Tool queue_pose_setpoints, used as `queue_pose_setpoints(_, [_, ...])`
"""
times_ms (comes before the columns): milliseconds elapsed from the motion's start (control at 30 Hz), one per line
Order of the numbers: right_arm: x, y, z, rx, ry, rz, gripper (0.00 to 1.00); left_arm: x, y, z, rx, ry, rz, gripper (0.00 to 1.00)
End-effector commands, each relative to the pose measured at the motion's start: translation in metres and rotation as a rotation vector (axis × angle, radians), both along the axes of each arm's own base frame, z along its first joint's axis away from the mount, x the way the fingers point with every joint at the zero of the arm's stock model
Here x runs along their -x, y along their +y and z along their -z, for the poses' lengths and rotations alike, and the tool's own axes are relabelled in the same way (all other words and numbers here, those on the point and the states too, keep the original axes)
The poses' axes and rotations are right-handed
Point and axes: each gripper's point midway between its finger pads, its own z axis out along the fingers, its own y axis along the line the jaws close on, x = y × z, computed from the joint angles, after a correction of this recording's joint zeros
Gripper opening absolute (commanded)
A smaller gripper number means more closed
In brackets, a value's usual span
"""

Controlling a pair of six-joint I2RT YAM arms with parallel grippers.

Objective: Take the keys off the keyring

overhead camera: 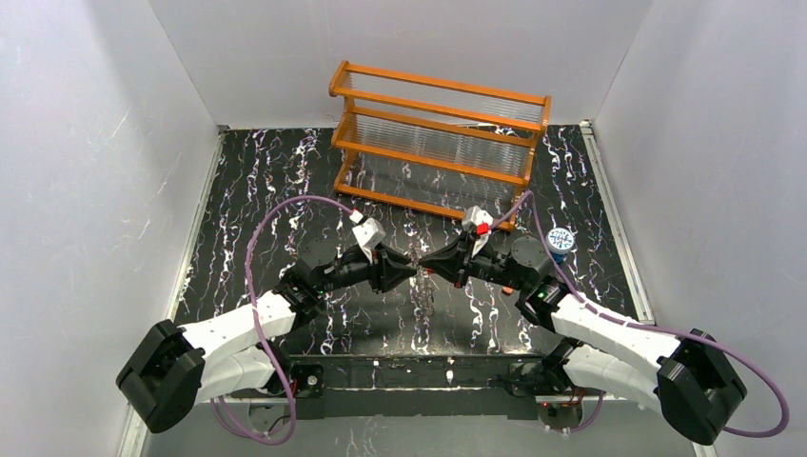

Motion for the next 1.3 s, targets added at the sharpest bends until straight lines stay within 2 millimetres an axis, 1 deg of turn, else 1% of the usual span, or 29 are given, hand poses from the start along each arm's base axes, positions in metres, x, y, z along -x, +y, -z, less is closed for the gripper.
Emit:
queue_pose_setpoints(0, [0.003,0.001,-0.033,-0.112,-0.078,-0.022,0.01,0.007,-0.005,-0.009,0.034,-0.015,0.049,0.35])
queue_pose_setpoints(200, [0.005,0.000,-0.034,-0.121,-0.079,-0.027,0.01,0.014,-0.008,-0.011,0.045,-0.026,0.084,0.40])
queue_pose_setpoints(367, [0.009,0.000,-0.036,-0.134,-0.077,-0.042,0.01,0.013,-0.008,-0.014,0.053,-0.049,0.080,0.40])
queue_pose_setpoints(667, [0.012,-0.001,-0.043,-0.157,-0.083,-0.051,0.01,0.009,-0.009,-0.007,0.042,-0.039,0.060,0.39])
queue_pose_setpoints(800, [0.014,-0.002,-0.045,-0.164,-0.082,-0.060,0.01,0.009,-0.009,-0.006,0.041,-0.040,0.062,0.34])
queue_pose_setpoints(900, [0.015,-0.004,-0.047,-0.174,-0.087,-0.060,0.01,0.010,-0.009,-0.005,0.039,-0.041,0.068,0.33])
queue_pose_setpoints(967, [0.015,-0.004,-0.048,-0.175,-0.088,-0.059,0.01,0.011,-0.008,-0.006,0.041,-0.046,0.067,0.31])
queue_pose_setpoints(1100, [0.015,-0.006,-0.046,-0.170,-0.082,-0.059,0.01,0.012,-0.008,-0.011,0.052,-0.065,0.075,0.20])
queue_pose_setpoints(1267, [0.013,-0.008,-0.042,-0.148,-0.082,-0.047,0.01,0.012,-0.003,-0.024,0.071,-0.118,0.058,0.03])
